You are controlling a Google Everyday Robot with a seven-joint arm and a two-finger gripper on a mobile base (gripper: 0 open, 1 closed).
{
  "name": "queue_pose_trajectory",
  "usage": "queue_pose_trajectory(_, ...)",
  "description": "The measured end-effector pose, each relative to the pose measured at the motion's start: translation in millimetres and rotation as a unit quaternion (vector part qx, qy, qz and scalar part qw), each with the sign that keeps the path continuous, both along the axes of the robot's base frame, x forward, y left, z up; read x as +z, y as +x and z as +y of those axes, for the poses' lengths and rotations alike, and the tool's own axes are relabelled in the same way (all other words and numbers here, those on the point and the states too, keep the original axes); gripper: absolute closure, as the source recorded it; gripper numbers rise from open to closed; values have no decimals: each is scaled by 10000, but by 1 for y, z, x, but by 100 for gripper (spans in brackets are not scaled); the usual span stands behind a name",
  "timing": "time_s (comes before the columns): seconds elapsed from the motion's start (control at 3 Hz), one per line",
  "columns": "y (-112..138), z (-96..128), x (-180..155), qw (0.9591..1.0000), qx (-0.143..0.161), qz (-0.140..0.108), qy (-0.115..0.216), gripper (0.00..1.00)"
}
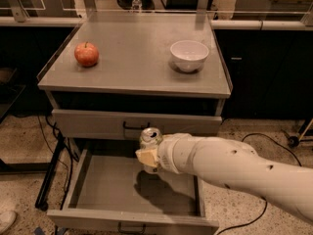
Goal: Place 7up can into middle drawer
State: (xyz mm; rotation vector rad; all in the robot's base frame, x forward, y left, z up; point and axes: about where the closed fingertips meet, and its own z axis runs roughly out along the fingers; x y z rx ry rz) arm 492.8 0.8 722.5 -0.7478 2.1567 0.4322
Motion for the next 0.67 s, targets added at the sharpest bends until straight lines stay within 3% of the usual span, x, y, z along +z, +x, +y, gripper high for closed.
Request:
queue_pose_trajectory(0.33, -1, 2, -3, 10000, -3, 18, 4, 100)
queue_pose_trajectory(0.67, -7, 8, -20, 9996, -18, 260, 103, 100)
